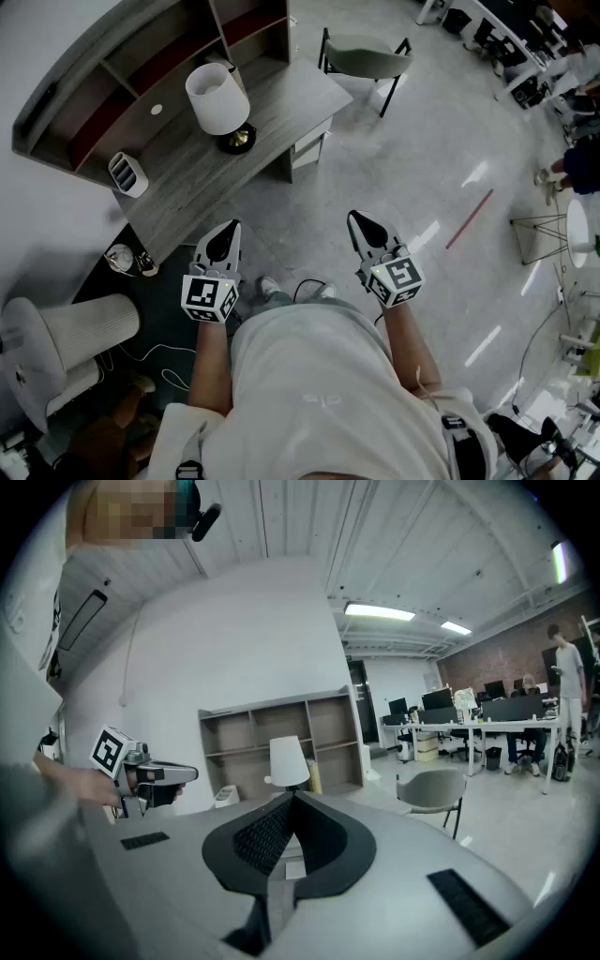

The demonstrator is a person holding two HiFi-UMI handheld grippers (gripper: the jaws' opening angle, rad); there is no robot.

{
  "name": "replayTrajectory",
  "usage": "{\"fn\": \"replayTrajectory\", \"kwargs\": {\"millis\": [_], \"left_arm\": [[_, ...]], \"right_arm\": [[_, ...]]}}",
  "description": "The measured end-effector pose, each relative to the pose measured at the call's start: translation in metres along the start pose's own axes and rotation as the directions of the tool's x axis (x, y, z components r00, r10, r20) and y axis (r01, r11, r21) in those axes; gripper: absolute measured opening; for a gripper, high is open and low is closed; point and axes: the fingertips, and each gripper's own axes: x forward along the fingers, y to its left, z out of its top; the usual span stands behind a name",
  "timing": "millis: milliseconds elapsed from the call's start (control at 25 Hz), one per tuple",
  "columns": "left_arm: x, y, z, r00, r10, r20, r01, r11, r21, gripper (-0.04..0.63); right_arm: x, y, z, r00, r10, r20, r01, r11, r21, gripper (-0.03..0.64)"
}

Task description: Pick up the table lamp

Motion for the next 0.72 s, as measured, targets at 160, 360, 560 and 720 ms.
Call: {"fn": "replayTrajectory", "kwargs": {"millis": [160, 360, 560, 720], "left_arm": [[-0.006, 0.026, -0.002, 1.000, -0.004, 0.003, 0.004, 1.000, -0.004, 0.015], [-0.014, 0.061, -0.008, 1.000, -0.024, -0.001, 0.024, 1.000, 0.004, 0.015], [-0.030, 0.108, -0.018, 1.000, -0.014, 0.004, 0.014, 1.000, 0.008, 0.015], [-0.044, 0.146, -0.025, 1.000, 0.009, 0.004, -0.009, 1.000, -0.016, 0.015]], "right_arm": [[0.019, 0.016, 0.001, 1.000, -0.013, -0.014, 0.013, 1.000, 0.007, 0.028], [0.047, 0.041, 0.005, 1.000, -0.017, -0.024, 0.017, 1.000, -0.009, 0.028], [0.085, 0.070, 0.006, 0.999, -0.028, -0.020, 0.028, 1.000, 0.001, 0.028], [0.114, 0.090, 0.008, 0.999, -0.029, -0.035, 0.029, 0.999, -0.016, 0.028]]}}
